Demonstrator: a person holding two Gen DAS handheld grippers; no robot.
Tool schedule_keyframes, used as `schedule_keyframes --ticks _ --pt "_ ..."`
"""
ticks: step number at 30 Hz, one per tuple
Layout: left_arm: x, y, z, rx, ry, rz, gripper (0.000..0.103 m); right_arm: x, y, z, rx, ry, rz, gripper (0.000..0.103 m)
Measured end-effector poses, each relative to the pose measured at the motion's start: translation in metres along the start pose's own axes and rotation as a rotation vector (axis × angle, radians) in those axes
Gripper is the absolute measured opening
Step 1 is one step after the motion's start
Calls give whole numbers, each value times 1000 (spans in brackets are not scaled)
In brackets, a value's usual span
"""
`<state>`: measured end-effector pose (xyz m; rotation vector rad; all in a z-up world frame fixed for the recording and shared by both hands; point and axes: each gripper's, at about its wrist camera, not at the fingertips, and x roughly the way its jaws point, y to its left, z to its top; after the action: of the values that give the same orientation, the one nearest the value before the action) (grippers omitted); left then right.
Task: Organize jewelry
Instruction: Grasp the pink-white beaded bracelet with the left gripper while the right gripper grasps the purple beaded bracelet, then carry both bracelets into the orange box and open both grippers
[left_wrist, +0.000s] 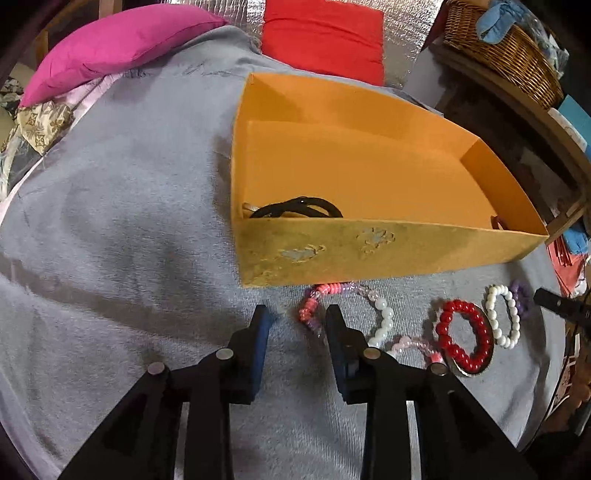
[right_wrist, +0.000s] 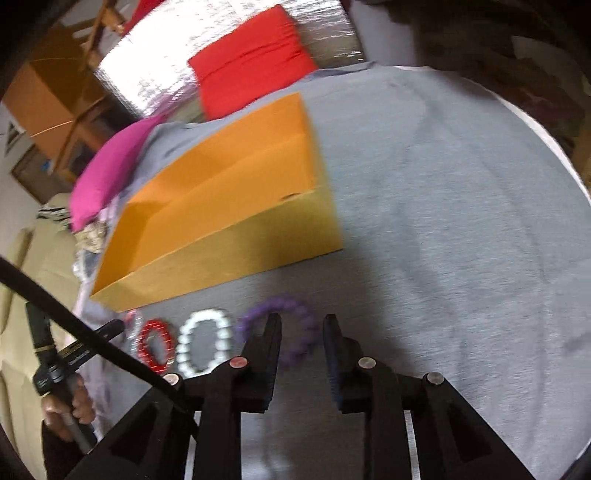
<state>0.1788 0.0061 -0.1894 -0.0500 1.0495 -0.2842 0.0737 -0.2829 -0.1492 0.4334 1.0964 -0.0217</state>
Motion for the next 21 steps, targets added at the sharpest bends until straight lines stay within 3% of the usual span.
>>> schedule_keyframes --ticks 5,8,10,11,15,21 --pt "6 -8 2 23 -7 37 30 23 29 -2 -126 26 -120 25" --pt "6 -11 2 47 -19 53 14 28 48 -6 -246 -3 -216 24" --pt "5 -11 0 48 -25 45 11 28 56 -10 -303 -16 -243 10" --pt "3 -10 -1 51 -28 42 9 27 57 -10 -309 -25 -248 10" --pt "-10 -5 -10 72 -35 20 7 14 56 -5 -266 -71 -215 10" --pt "-43 3 -20 89 -94 -35 7 -17 57 2 -217 -196 -69 10"
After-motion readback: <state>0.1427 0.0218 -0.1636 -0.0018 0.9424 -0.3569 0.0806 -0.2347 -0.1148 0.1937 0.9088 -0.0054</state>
